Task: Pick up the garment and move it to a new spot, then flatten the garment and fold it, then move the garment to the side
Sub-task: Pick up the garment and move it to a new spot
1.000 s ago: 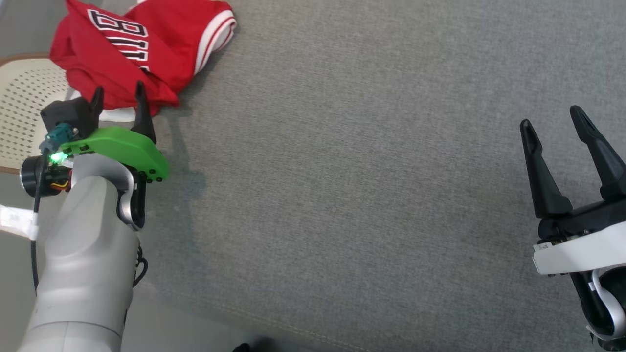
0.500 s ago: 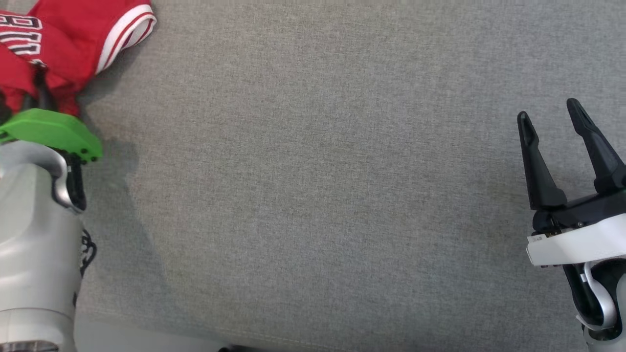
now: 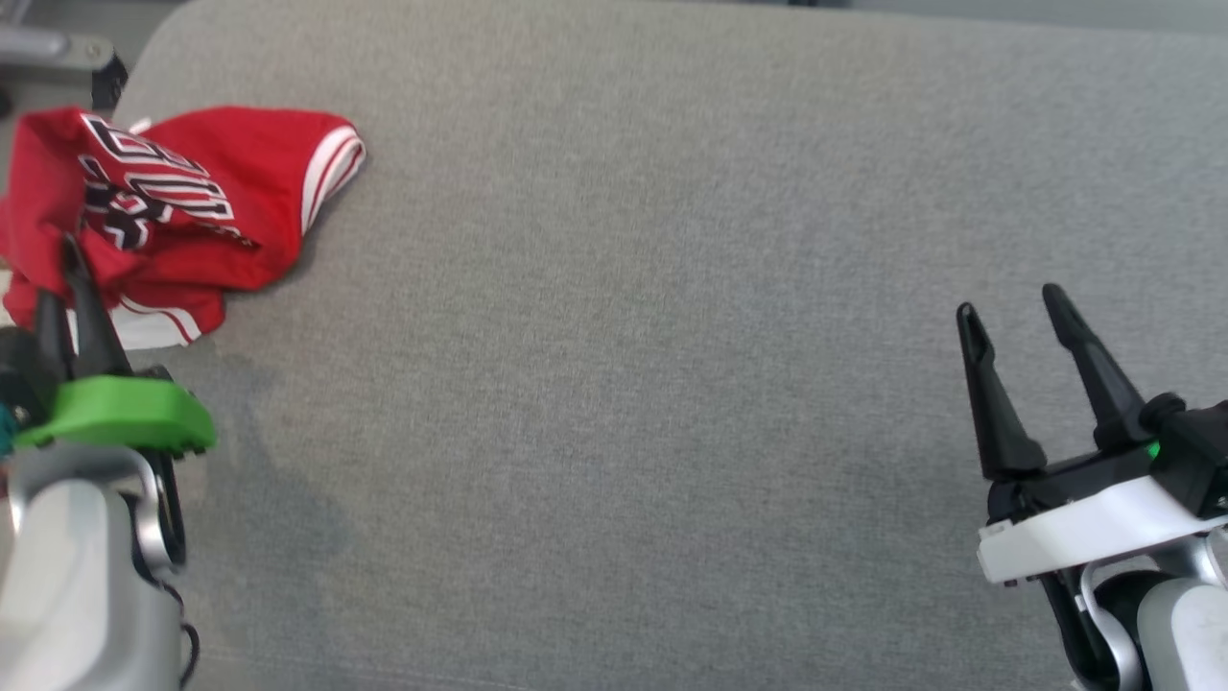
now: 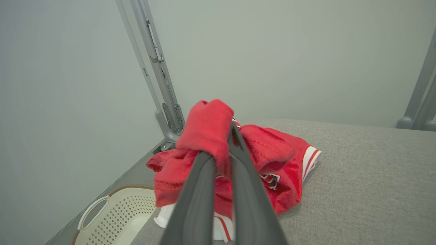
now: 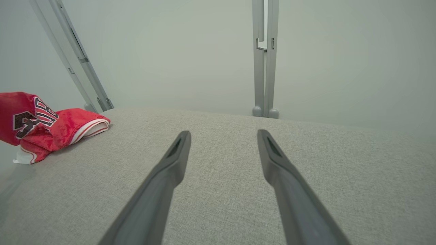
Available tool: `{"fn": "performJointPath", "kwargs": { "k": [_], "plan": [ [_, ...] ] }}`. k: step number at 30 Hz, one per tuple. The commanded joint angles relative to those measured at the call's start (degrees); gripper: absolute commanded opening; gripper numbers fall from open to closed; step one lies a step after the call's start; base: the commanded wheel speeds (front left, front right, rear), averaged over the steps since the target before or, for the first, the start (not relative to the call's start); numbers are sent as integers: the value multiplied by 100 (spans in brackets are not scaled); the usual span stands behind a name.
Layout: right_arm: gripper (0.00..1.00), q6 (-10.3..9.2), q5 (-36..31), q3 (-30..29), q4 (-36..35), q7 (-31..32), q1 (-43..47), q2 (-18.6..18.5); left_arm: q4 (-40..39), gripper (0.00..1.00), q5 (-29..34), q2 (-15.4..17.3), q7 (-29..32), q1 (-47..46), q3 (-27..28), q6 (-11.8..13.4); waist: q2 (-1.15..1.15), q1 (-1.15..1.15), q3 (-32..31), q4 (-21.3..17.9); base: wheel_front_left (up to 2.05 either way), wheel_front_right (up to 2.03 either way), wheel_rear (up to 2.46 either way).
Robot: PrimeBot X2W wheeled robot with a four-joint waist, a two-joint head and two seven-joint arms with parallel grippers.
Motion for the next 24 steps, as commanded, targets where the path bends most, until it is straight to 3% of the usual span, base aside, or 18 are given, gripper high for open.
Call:
{"fn": "performJointPath", "kwargs": {
  "k": [1, 6, 10, 18, 22, 24],
  "plan": [
    [100, 0, -35, 24, 27, -29, 111, 24, -213, 0, 34, -26, -2, 273, -39, 24, 0, 0, -717, -315, 0, 0, 0],
    [100, 0, -30, 145, 73, -4, 248, 105, -1126, 0, 194, -270, 212, 1040, -413, 57, 0, 0, -973, -703, 0, 0, 0],
    [100, 0, -32, 198, 56, 4, 264, 113, -1587, 0, 308, -551, 505, 1311, -998, -129, 0, 0, -942, -1105, 0, 0, 0],
    [100, 0, 93, 156, 99, -113, 113, 192, -1150, 0, 325, -1113, 705, 750, -2536, -817, 0, 0, -553, -2054, 0, 0, 0],
    [100, 0, 159, 140, 194, -243, 4, 283, -834, 0, 92, -1179, 603, 208, -3420, -974, 0, 0, -262, -2486, 0, 0, 0],
    [100, 0, 184, 137, 264, -312, -24, 312, -844, 0, -200, -1184, 518, -75, -3935, -910, 0, 0, -133, -2652, 0, 0, 0]
  ]
}}
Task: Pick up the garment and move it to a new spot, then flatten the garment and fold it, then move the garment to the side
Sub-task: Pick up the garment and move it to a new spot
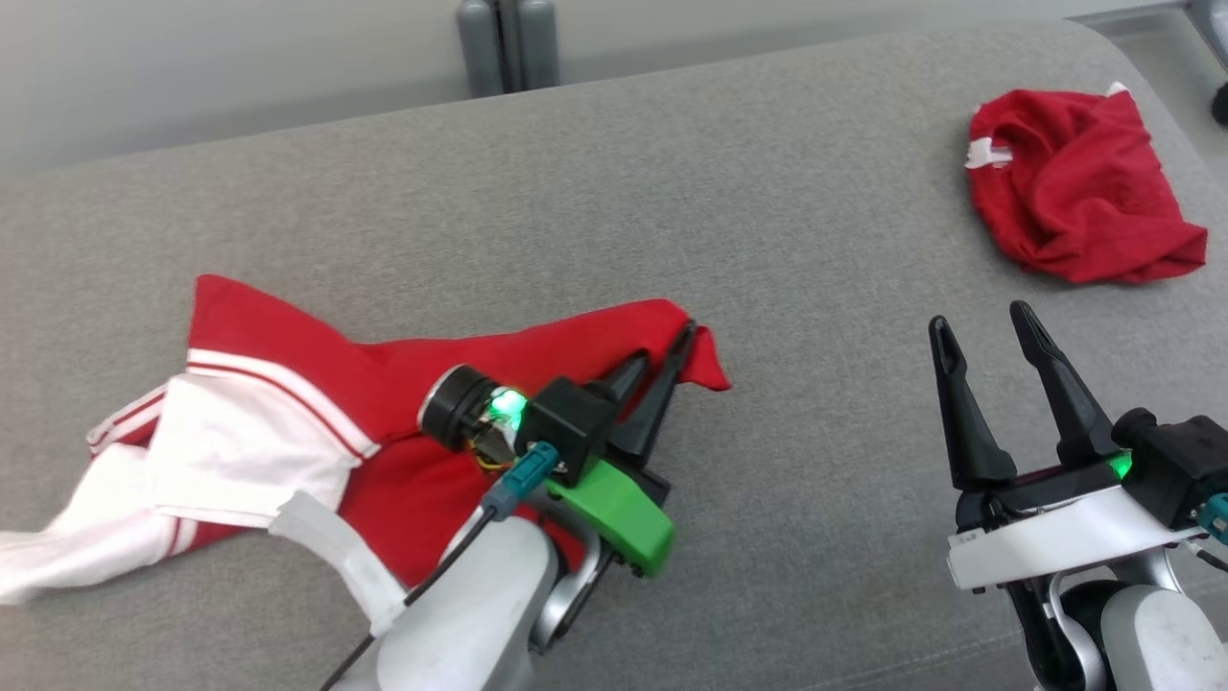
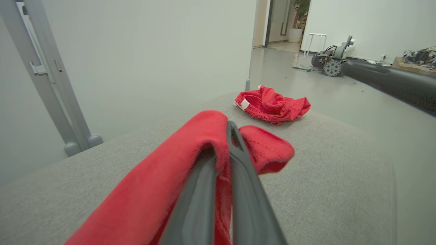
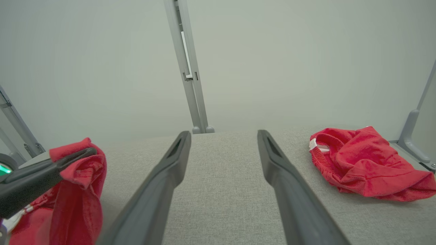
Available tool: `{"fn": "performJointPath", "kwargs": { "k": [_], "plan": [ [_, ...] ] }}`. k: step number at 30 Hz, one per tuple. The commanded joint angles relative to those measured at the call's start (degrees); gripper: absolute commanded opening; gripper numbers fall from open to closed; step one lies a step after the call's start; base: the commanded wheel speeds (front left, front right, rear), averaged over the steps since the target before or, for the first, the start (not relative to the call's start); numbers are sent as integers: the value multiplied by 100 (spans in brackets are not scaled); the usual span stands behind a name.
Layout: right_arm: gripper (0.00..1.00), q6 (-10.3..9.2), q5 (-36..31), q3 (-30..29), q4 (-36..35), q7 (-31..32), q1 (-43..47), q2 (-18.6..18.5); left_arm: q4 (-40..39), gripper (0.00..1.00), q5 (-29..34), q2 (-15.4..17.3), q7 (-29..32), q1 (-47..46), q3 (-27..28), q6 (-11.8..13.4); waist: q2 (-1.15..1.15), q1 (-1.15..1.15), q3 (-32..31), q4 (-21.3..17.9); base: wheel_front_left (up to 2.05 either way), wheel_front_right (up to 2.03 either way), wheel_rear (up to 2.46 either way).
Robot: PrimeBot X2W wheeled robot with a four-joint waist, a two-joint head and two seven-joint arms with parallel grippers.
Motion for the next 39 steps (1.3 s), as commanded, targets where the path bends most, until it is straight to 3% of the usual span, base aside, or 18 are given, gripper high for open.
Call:
{"fn": "performJointPath", "kwargs": {
  "k": [1, 4, 5, 7, 16, 24, 33, 39],
  "plan": [
    [100, 0, 59, -14, 56, -76, -78, 37, -40, 0, -228, 5, -74, -270, -293, 91, 0, 0, 598, -755, 0, 0, 0],
    [100, 0, 104, -48, 155, -185, -124, 97, 62, 0, -576, 22, -135, -618, -904, 258, 0, 0, 756, -858, 0, 0, 0],
    [100, 0, 116, -49, 185, -210, -152, 111, 174, 14, -669, 24, -124, -741, -1077, 353, 0, 0, 823, -884, 0, 0, 0],
    [100, 0, 125, -31, 249, -274, -194, 138, 364, 100, -797, 18, -145, -924, -1321, 480, 0, 0, 886, -904, 0, 0, 0],
    [100, 0, 79, -48, 466, -363, -174, 118, 595, 100, -871, 10, -492, -993, -1619, 886, 0, 0, 555, -490, 0, 0, 0],
    [100, 0, -11, -174, 333, -185, 28, 106, 73, 100, -949, 451, -571, -380, -1167, 1256, 0, 0, 115, 52, 0, 0, 0],
    [100, 0, -111, -259, 117, 73, 352, 122, -863, 100, -1073, 1197, -569, 715, 43, 2061, 0, 0, -270, 483, 0, 0, 0],
    [100, 0, -132, -336, 2, 189, 559, 145, -1281, 100, -1127, 1717, -569, 1471, 833, 2310, 0, 0, -491, 620, 0, 0, 0]
  ]
}}
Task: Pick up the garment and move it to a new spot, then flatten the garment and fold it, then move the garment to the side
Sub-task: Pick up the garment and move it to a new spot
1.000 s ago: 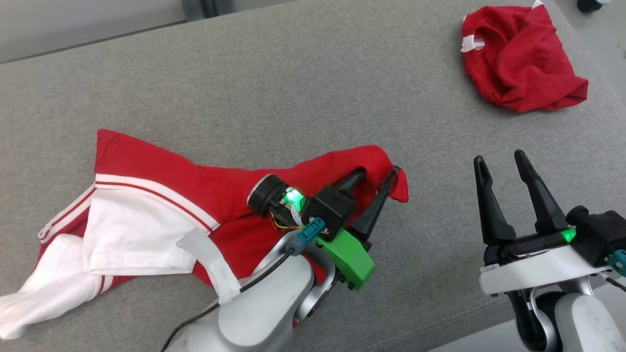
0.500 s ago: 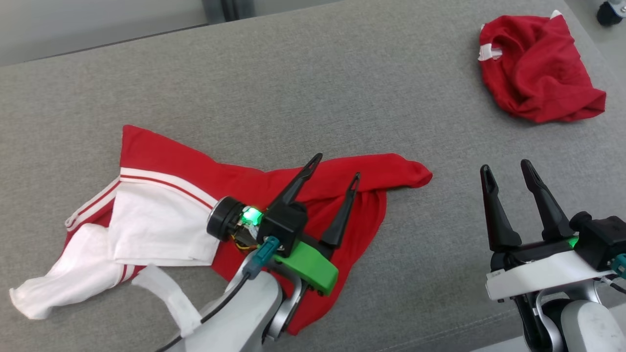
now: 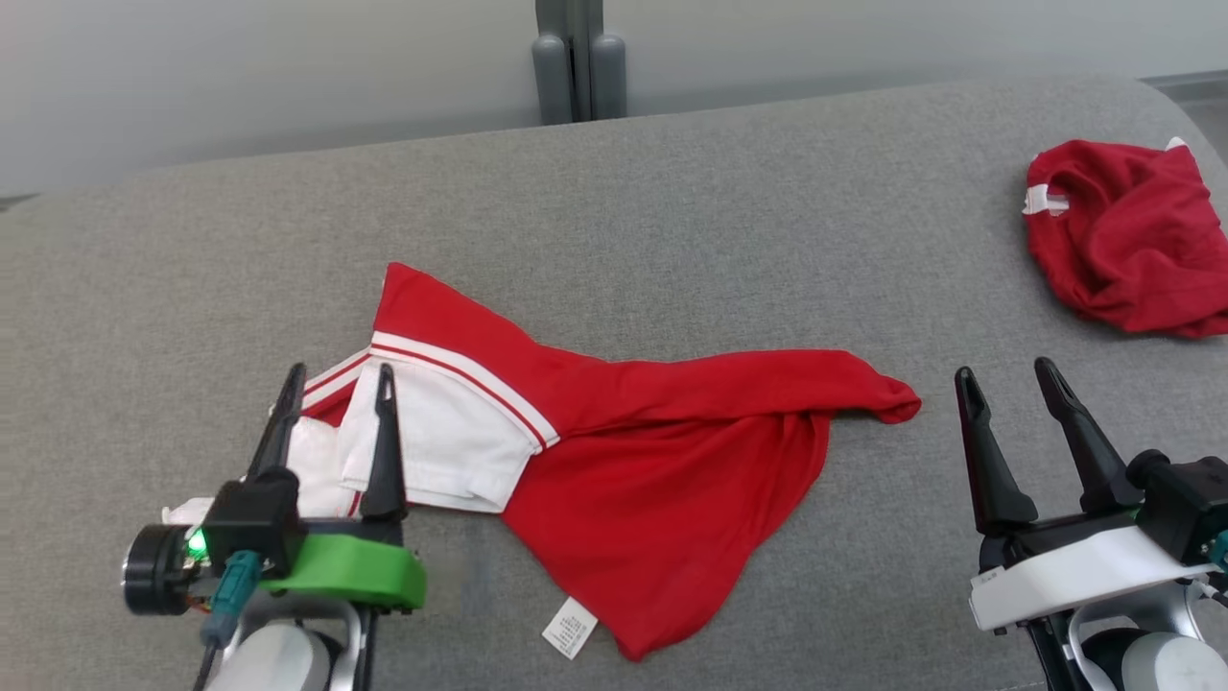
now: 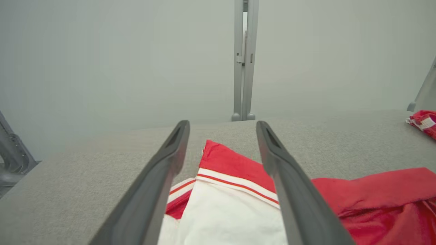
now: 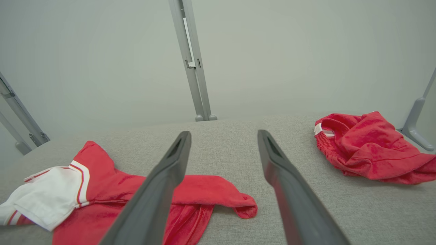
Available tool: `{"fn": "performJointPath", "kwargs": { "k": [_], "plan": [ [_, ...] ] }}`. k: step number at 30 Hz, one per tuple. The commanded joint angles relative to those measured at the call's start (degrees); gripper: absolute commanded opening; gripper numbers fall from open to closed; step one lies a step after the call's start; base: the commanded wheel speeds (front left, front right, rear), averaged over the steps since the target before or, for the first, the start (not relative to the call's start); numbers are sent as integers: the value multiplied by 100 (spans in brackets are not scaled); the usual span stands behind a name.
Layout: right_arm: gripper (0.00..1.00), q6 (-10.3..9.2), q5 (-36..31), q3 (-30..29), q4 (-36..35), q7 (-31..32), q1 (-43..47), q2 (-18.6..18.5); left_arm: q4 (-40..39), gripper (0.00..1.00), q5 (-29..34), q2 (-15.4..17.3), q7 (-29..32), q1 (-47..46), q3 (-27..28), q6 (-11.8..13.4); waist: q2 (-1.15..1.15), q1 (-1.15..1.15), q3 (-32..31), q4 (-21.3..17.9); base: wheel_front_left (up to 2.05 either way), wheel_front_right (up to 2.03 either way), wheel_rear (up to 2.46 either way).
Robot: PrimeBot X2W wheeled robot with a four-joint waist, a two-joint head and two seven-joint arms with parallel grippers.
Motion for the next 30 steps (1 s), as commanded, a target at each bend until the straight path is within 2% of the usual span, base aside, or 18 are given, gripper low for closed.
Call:
{"fn": "performJointPath", "kwargs": {
  "k": [1, 5, 10, 30],
  "plan": [
    [100, 0, -35, -18, -51, 36, 128, 19, -55, 100, -38, 120, -14, 207, 104, 17, 0, 0, -224, 191, 0, 0, 0],
    [100, 0, -46, -56, -109, 105, 266, 34, -187, 100, -86, 349, -15, 516, 352, -55, 0, 0, -345, 253, 0, 0, 0],
    [100, 0, -63, -31, -130, 206, 401, 37, -238, 100, -231, 486, -13, 780, 406, -167, 0, 0, -483, 212, 0, 0, 0],
    [100, 0, -100, -71, -190, 346, 571, 79, -98, 100, -295, 478, -8, 954, 320, -171, 0, 0, -599, 143, 0, 0, 0]
  ]
}}
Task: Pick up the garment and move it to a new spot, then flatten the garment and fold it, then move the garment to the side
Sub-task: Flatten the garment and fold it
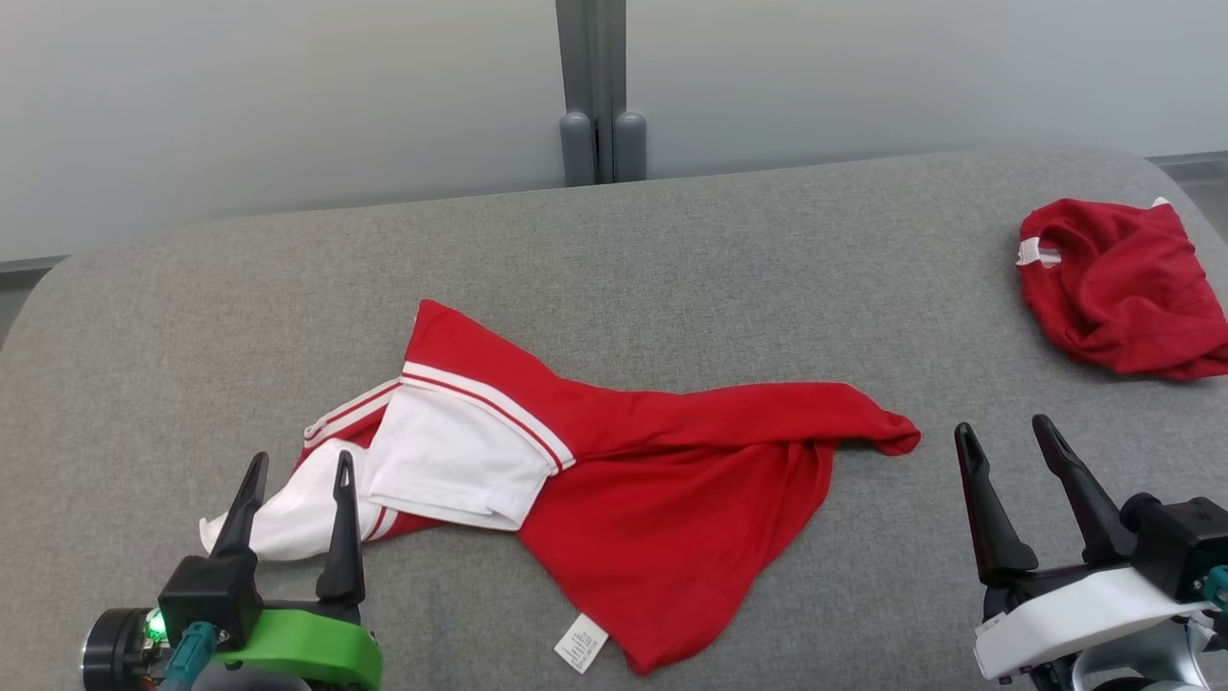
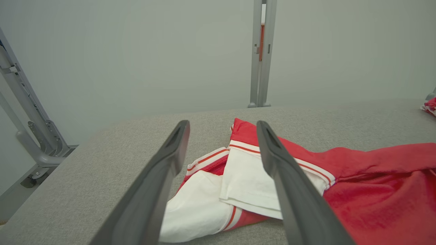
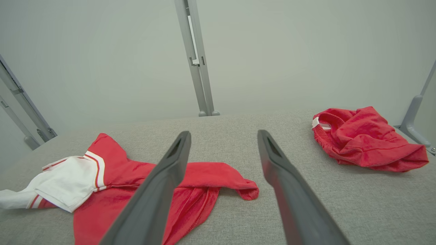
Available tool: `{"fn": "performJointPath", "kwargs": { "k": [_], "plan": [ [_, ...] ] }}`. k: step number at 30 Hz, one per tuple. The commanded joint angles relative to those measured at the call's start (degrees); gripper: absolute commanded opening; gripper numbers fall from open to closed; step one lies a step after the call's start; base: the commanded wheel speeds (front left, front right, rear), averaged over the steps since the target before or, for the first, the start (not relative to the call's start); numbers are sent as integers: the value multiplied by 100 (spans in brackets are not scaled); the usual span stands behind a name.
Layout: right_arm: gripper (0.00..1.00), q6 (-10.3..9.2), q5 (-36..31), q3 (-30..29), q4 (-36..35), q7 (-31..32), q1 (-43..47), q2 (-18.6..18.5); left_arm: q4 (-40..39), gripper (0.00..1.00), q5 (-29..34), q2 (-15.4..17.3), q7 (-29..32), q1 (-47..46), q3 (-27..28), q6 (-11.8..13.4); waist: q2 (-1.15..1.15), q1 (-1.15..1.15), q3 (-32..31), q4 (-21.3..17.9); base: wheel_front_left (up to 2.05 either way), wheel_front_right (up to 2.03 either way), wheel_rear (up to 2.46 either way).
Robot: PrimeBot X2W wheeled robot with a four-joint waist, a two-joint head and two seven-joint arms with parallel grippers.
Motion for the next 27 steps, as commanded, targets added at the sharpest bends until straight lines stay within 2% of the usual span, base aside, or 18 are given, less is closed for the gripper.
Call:
{"fn": "performJointPath", "kwargs": {
  "k": [1, 4, 6, 13, 16, 24, 25, 26, 27],
  "plan": [
    [100, 0, -36, 5, -21, 14, 22, -1, 31, 100, -34, 16, -10, 27, 1, 12, 0, 0, 5, 4, 0, 0, 0],
    [100, 0, -22, 9, -30, 11, -6, 4, 25, 100, 20, 25, 80, -47, -62, 20, 0, 0, 37, 22, 0, 0, 0],
    [100, 0, -5, 22, -57, 17, -45, 1, 57, 100, -16, 12, 275, -197, -144, -69, 0, 0, 122, 46, 0, 0, 0],
    [100, 0, 67, 119, -82, 8, -276, -108, 705, 100, -385, -130, 1384, -902, -459, -524, 0, 0, 622, 59, 0, 0, 0],
    [100, 0, 105, 152, -47, -38, -366, -139, 1123, 100, -519, -200, 1653, -1161, -502, -687, 0, 0, 815, 21, 0, 0, 0],
    [100, 0, 165, 161, 94, -140, -488, -175, 1854, 100, -725, -310, 1680, -1470, -440, -873, 0, 0, 1016, -50, 0, 0, 0],
    [100, 0, 162, 160, 106, -145, -495, -173, 1892, 67, -735, -313, 1659, -1492, -442, -899, 0, 0, 1022, -52, 0, 0, 0],
    [100, 0, 165, 155, 121, -148, -505, -173, 1929, 0, -753, -327, 1630, -1510, -444, -930, 0, 0, 1027, -52, 0, 0, 0],
    [100, 0, 166, 151, 132, -160, -513, -174, 1956, 0, -760, -336, 1611, -1527, -448, -960, 0, 0, 1033, -52, 0, 0, 0]
  ]
}}
